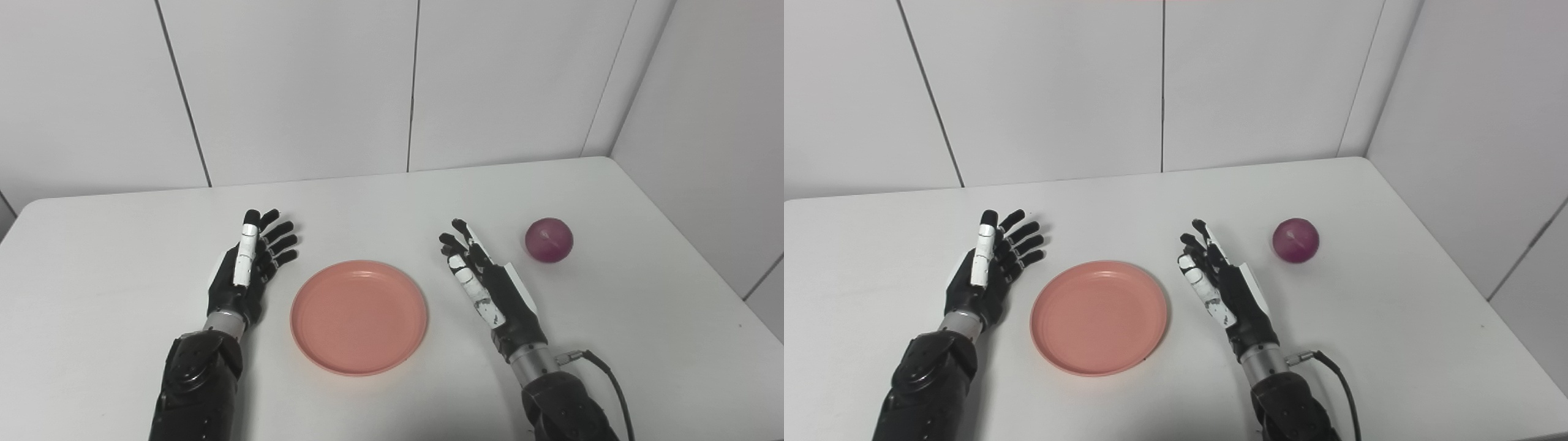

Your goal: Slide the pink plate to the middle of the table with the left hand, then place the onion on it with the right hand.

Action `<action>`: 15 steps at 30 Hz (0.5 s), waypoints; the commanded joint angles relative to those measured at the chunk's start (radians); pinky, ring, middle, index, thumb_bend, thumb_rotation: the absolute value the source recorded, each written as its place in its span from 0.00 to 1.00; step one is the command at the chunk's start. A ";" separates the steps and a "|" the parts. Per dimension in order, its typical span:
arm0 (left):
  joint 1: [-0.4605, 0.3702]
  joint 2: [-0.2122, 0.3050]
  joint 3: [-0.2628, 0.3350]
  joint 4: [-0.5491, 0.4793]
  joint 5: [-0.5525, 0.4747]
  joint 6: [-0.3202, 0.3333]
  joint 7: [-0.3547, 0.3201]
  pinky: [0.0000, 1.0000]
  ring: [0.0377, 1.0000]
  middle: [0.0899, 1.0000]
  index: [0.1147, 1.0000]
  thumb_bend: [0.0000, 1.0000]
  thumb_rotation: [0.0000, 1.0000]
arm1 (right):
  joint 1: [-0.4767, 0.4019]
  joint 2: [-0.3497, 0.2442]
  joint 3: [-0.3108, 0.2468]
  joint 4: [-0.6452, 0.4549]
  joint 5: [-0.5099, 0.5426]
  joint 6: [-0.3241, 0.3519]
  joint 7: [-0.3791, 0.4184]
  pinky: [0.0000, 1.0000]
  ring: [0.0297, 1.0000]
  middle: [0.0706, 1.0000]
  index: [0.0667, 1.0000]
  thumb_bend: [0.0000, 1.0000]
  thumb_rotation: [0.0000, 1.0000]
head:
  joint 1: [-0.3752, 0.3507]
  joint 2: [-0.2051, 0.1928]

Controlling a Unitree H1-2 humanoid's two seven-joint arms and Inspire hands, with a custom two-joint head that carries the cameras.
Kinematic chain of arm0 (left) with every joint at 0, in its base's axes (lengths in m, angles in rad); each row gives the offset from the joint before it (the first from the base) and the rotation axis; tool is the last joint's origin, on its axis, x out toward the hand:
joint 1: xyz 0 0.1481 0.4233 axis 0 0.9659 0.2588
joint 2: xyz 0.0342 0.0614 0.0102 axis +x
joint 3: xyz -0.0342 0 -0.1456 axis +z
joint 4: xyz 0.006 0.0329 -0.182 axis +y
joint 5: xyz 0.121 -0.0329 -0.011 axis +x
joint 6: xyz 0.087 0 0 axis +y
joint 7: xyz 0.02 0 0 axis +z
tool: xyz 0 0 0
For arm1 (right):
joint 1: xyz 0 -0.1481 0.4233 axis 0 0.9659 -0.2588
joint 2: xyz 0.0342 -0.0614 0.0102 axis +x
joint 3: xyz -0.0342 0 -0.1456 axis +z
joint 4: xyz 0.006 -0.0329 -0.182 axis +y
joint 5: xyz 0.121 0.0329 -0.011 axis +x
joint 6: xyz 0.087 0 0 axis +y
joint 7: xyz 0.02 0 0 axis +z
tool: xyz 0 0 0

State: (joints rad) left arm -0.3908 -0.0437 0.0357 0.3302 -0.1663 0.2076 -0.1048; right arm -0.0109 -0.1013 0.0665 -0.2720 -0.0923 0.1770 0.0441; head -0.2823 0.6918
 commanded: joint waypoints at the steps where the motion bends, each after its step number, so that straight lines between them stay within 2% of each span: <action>1: -0.012 0.006 -0.003 0.007 0.007 0.000 0.002 0.75 0.79 0.78 0.83 0.79 0.90 | -0.033 -0.031 -0.001 -0.059 -0.049 0.024 0.004 0.82 0.84 0.86 0.95 0.82 0.90 | -0.003 -0.002; 5: -0.008 0.004 0.000 0.011 0.000 0.000 0.001 0.75 0.80 0.78 0.82 0.80 0.89 | -0.080 -0.104 0.004 -0.102 -0.221 0.070 0.002 0.71 0.79 0.83 0.92 0.81 0.89 | -0.018 -0.025; 7: -0.006 0.006 0.002 0.018 -0.002 -0.004 -0.002 0.76 0.80 0.79 0.83 0.80 0.89 | -0.106 -0.132 0.001 -0.110 -0.298 0.086 -0.006 0.72 0.79 0.81 0.90 0.79 0.86 | -0.026 -0.036; 8: -0.005 0.007 0.003 0.025 -0.004 -0.009 -0.004 0.77 0.80 0.79 0.83 0.79 0.89 | -0.116 -0.149 0.001 -0.109 -0.338 0.088 -0.008 0.71 0.79 0.81 0.90 0.80 0.85 | -0.040 -0.062; 9: -0.004 0.007 0.006 0.030 -0.008 -0.012 -0.007 0.77 0.80 0.79 0.83 0.79 0.89 | -0.128 -0.170 0.001 -0.108 -0.385 0.089 -0.011 0.71 0.79 0.81 0.90 0.80 0.85 | -0.040 -0.062; 10: -0.003 0.007 0.008 0.038 -0.011 -0.019 -0.009 0.78 0.81 0.80 0.83 0.78 0.88 | -0.138 -0.188 0.000 -0.102 -0.424 0.083 -0.017 0.69 0.78 0.80 0.89 0.81 0.84 | -0.062 -0.093; 11: -0.002 0.006 0.010 0.044 -0.013 -0.024 -0.011 0.79 0.81 0.80 0.83 0.78 0.88 | -0.142 -0.197 -0.002 -0.097 -0.448 0.078 -0.020 0.67 0.77 0.79 0.89 0.82 0.82 | -0.062 -0.093; 12: 0.001 0.008 0.011 0.049 -0.013 -0.030 -0.015 0.80 0.81 0.80 0.83 0.78 0.88 | -0.152 -0.221 -0.002 -0.083 -0.492 0.066 -0.030 0.67 0.76 0.78 0.88 0.82 0.82 | -0.083 -0.121; 13: 0.003 0.009 0.012 0.054 -0.012 -0.036 -0.018 0.80 0.81 0.80 0.83 0.78 0.88 | -0.158 -0.235 -0.002 -0.072 -0.521 0.057 -0.037 0.65 0.75 0.79 0.88 0.83 0.82 | -0.087 -0.126; 15: 0.008 0.016 0.014 0.081 -0.012 -0.064 -0.034 0.82 0.82 0.80 0.84 0.77 0.89 | -0.173 -0.273 -0.003 -0.049 -0.593 0.042 -0.058 0.63 0.74 0.80 0.88 0.83 0.80 | -0.125 -0.182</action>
State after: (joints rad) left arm -0.3903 -0.0400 0.0484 0.3735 -0.1698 0.1370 -0.1342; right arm -0.1460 -0.3371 0.0725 -0.3170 -0.6334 0.2673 0.0204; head -0.4079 0.5095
